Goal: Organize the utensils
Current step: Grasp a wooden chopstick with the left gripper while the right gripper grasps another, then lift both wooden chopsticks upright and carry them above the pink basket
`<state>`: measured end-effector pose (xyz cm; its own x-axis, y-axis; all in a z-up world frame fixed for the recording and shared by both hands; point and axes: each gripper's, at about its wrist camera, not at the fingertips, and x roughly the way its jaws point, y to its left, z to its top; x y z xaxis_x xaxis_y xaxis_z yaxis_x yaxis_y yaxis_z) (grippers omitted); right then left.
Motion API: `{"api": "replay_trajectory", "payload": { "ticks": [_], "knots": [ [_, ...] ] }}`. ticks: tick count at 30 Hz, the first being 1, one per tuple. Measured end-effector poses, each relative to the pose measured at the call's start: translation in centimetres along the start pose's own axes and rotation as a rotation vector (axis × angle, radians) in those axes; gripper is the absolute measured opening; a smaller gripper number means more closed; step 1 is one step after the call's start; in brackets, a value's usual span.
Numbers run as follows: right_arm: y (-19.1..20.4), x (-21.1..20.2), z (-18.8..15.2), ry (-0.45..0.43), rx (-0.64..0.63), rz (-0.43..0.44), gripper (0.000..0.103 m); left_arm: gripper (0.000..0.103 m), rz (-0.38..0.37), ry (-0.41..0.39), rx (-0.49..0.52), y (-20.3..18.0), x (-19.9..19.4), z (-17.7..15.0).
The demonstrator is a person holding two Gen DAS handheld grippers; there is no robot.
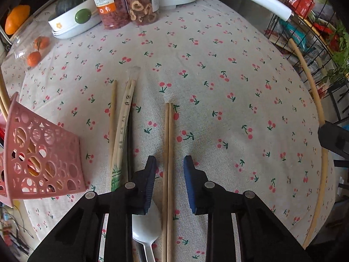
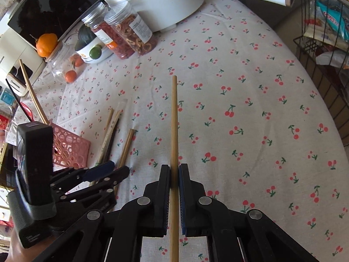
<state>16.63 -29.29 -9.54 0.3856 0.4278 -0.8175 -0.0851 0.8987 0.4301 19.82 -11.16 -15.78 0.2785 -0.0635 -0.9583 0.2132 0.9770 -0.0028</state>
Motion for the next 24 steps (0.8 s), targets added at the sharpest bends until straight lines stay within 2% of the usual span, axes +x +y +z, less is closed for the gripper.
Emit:
{"api": "replay_trajectory", "payload": {
  "ticks": [1, 3, 6, 12, 16, 24],
  "knots": [
    [0.0, -0.2, 0.0, -0.002, 0.003, 0.007, 0.005, 0.024, 0.002, 0.003, -0.001, -0.1, 0.0, 0.2],
    [0.1, -0.6, 0.0, -0.012, 0.011, 0.016, 0.005, 0.009, 0.015, 0.005, 0.01, -0.2, -0.2, 0.4],
    [-0.2, -1.6, -0.3, -0.033, 0.028, 0.023, 0.005, 0.009, 0.031, -0.036, 0.027, -0.2, -1.3, 0.2],
    [-0.3, -3.4, -1.2, -0.074, 0.076, 0.039, 0.005, 0.009, -0.033, -0.201, 0.029, 0.3, -7.7, -2.4],
    [1.0, -5.0, -1.6, -0.131, 0.07, 0.05, 0.005, 0.009, -0.052, -0.346, 0.033, 0.8, -13.1, -4.9],
    [6.1, -8.2, -2.0, -0.281, -0.055, 0.025, 0.005, 0.009, -0.1, -0.618, -0.003, 4.0, -21.6, -9.4]
  ]
}}
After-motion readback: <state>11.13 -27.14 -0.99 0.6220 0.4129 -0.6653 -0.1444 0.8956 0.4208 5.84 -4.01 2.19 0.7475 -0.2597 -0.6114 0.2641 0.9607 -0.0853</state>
